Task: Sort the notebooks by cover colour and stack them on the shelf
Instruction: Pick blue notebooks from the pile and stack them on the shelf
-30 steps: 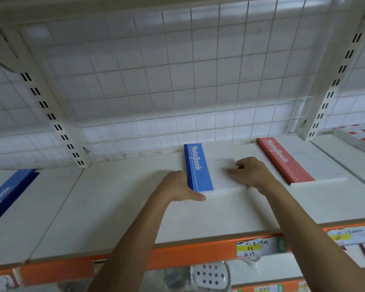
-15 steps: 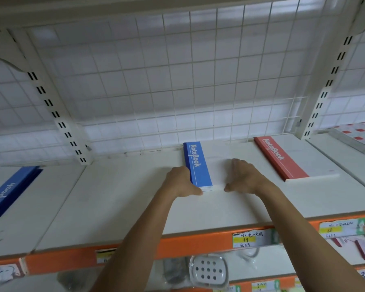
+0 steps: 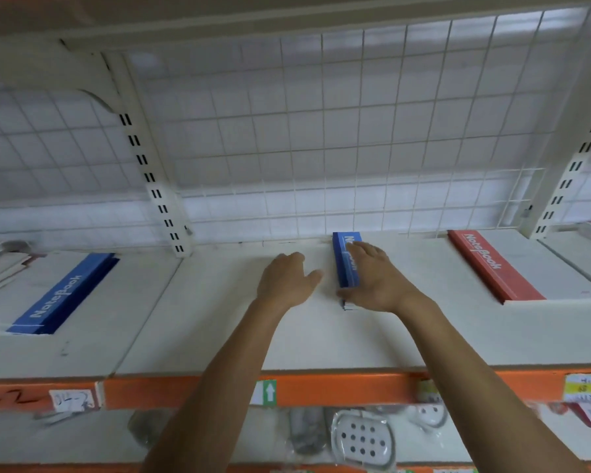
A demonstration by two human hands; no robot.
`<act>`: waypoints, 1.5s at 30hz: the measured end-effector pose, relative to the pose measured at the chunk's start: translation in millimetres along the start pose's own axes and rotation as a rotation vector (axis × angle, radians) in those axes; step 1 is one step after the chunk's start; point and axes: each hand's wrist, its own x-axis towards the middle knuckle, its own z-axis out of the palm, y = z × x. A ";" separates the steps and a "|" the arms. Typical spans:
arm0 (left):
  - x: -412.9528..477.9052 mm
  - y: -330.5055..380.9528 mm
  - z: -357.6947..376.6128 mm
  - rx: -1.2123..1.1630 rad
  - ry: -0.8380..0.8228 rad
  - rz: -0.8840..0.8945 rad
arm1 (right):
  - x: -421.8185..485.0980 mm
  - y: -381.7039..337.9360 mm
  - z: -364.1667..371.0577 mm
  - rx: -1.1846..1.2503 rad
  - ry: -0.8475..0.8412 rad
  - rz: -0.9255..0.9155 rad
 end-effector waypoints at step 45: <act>-36.7 -390.5 -125.2 0.232 0.149 -0.316 | 119.0 -337.0 175.1 0.158 0.774 -0.395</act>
